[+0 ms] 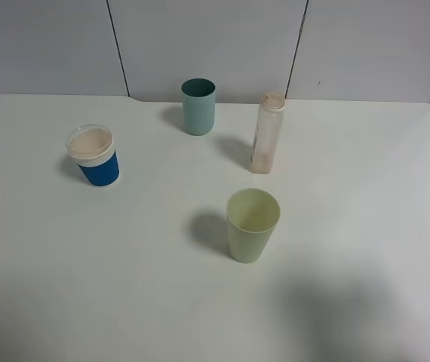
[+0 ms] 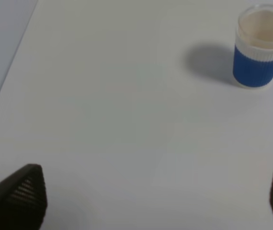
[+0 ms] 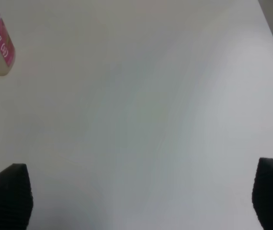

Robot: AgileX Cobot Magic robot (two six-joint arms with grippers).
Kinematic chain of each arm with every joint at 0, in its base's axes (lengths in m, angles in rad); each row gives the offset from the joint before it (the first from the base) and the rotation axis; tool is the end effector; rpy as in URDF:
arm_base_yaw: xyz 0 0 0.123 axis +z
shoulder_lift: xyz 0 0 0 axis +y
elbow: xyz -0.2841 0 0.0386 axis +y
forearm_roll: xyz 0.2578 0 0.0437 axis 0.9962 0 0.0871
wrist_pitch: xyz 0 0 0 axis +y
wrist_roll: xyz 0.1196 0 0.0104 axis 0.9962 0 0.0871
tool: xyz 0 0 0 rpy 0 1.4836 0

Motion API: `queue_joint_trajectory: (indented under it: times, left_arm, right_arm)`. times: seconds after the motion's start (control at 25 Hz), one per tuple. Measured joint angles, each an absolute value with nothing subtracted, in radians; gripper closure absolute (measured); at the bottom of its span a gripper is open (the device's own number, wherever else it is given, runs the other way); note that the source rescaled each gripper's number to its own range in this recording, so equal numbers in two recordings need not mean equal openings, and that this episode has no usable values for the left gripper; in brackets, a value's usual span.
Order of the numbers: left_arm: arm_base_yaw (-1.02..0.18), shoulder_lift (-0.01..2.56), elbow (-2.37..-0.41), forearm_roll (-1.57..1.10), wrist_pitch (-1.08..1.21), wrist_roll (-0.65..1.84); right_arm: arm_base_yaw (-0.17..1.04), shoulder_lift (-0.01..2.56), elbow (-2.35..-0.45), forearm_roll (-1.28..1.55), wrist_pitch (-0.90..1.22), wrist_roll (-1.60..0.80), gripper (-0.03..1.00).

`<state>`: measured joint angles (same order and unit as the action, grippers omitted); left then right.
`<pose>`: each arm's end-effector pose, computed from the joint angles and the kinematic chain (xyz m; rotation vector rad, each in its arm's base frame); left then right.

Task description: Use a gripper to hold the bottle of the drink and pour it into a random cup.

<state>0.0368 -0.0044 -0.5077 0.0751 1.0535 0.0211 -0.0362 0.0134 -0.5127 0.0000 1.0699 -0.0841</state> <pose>0.0264 0.0088 0.2723 -0.0196 2.0249 0.1262 0.0281 -0.0010 0.2714 -0.0492 2.0544 -0.0747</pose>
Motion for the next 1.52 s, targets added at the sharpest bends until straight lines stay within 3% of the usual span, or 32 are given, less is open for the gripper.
queue_joint_trajectory:
  times: [1.52]
  left_arm:
    - [0.037,-0.004,-0.508,0.075,1.053,0.021]
  right_arm:
    - [-0.036,-0.002,-0.513,0.000,1.070,-0.083,0.10]
